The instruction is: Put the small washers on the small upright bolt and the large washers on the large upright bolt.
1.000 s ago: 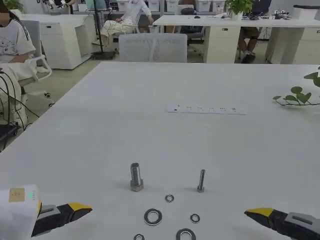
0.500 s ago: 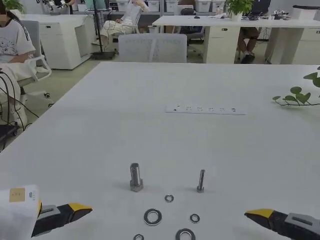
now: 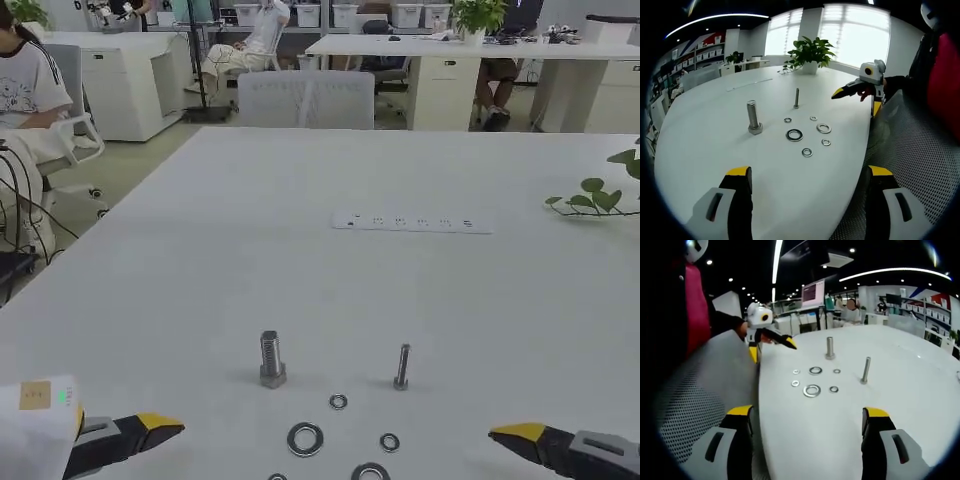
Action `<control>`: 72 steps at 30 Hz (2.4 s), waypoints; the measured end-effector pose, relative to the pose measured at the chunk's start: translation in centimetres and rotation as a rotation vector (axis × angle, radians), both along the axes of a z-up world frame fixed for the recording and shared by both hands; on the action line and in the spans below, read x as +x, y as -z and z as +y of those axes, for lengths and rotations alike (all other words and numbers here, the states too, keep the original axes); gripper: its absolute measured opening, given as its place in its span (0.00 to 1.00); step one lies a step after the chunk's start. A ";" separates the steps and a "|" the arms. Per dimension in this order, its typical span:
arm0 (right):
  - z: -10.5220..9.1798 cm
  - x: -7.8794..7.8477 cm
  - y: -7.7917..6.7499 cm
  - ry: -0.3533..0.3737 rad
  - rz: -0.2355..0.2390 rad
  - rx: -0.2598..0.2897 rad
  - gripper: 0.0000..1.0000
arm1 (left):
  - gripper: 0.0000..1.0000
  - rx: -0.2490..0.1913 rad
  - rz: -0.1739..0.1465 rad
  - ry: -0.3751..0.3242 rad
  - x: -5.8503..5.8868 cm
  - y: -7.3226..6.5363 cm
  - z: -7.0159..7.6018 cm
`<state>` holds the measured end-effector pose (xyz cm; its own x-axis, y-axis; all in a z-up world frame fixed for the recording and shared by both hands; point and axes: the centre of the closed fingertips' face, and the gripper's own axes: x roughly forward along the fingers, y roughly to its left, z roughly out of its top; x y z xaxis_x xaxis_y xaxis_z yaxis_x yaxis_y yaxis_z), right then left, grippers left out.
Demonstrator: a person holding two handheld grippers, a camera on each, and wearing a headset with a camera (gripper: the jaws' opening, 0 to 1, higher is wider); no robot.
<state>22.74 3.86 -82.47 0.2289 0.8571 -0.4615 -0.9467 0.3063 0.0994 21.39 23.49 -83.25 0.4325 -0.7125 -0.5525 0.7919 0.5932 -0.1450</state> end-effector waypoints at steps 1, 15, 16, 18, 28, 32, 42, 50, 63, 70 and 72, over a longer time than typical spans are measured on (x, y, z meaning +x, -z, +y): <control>0.0 0.0 0.0 -0.001 0.000 0.000 0.90 | 0.95 0.000 0.000 0.000 0.0 0.0 0.0; 0.0 -0.1 0.0 -0.005 -0.001 -0.008 0.90 | 0.94 0.000 -0.002 0.002 -0.1 0.0 0.0; 0.1 -0.2 0.1 -0.007 0.000 -0.009 0.90 | 0.94 -0.001 -0.002 0.001 -0.1 0.0 0.0; 0.1 -0.2 0.2 -0.007 0.003 -0.011 0.90 | 0.94 0.000 -0.002 0.003 -0.1 0.0 0.0; 0.1 -0.3 0.3 -0.006 0.007 -0.013 0.89 | 0.94 -0.002 -0.005 -0.003 -0.1 0.0 0.1; 0.2 -0.3 0.3 -0.008 0.008 -0.015 0.89 | 0.93 -0.004 -0.007 -0.003 -0.1 0.0 0.1; 0.2 -0.2 0.2 -0.018 0.009 -0.029 0.89 | 0.93 -0.007 -0.008 -0.005 -0.1 0.0 0.1; 0.4 0.0 -0.1 -0.045 -0.003 -0.047 0.88 | 0.93 -0.003 -0.007 -0.006 -0.1 0.0 0.1; 1.1 0.4 -0.7 -0.139 -0.022 -0.119 0.85 | 0.92 -0.010 -0.012 -0.020 -0.2 0.1 0.0; 1.9 0.8 -1.1 -0.191 -0.040 -0.156 0.81 | 0.92 -0.009 -0.012 -0.019 -0.3 0.0 -0.2; 2.1 0.8 -1.1 -0.213 -0.049 -0.177 0.79 | 0.92 -0.009 -0.012 -0.019 -0.3 0.0 -0.2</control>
<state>23.55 5.94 -81.33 0.0778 0.7954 -0.6010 -0.9940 0.1087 0.0151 21.09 23.27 -83.24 0.4530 -0.7088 -0.5408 0.7821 0.6071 -0.1405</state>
